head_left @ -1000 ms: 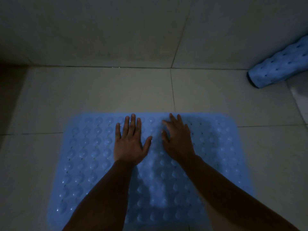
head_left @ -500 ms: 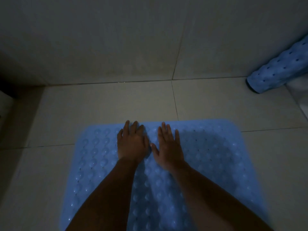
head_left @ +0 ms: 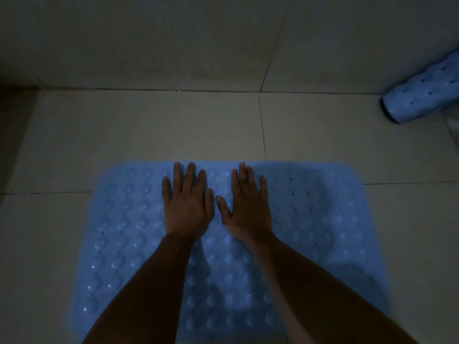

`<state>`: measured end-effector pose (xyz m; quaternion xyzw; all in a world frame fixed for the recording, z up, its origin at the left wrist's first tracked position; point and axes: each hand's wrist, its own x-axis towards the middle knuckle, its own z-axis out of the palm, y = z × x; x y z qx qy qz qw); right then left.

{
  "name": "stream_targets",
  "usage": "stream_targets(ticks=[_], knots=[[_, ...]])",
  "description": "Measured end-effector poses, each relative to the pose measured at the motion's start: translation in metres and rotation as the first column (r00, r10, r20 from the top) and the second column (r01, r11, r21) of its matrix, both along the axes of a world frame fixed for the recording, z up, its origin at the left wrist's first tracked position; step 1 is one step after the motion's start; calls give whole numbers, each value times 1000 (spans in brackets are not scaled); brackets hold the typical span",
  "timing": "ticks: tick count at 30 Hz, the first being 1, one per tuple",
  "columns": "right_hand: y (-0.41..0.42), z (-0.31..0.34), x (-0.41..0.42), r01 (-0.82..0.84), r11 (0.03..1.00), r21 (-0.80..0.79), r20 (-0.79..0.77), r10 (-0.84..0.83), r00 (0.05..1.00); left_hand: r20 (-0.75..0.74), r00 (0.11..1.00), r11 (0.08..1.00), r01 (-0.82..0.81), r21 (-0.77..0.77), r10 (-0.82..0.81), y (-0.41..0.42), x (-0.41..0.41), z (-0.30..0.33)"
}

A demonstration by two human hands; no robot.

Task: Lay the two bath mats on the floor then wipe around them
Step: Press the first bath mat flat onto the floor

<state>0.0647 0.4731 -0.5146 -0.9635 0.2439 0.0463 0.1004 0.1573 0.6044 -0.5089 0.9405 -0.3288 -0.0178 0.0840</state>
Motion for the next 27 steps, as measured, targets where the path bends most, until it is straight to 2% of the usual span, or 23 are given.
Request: stream_targets(ticks=[5,10,12,13,14,15,17,22,25,27], knots=[[2,1,0,-3,1000,19,-42,4,999,-33,998,999,-48,-24,47,12,-6,4],[-16,31,9,-15,964,266,-65,33,997,-68,992,994,-110,8,110,13,-8,19],[-36,67,25,79,891,446,-192,9,981,-119,981,988,-147,41,151,2,-13,29],[-49,87,34,159,822,547,-239,-28,971,-144,974,985,-168,45,173,-5,-17,36],[-61,103,40,203,758,620,-225,-76,971,-166,968,982,-184,42,189,-14,-19,43],[-74,116,44,200,734,649,-160,-125,979,-182,965,982,-187,38,190,-24,-22,49],[-98,125,38,165,748,643,1,-217,976,-208,966,988,-148,31,152,-47,-29,56],[-135,94,-4,161,842,514,205,-303,931,-198,976,996,94,-2,-92,-98,-57,44],[-156,72,-29,122,923,365,286,-236,929,-220,957,981,191,-15,-190,-129,-81,19],[-170,60,-42,119,953,279,293,-203,934,-196,958,975,221,38,-210,-141,-93,3]])
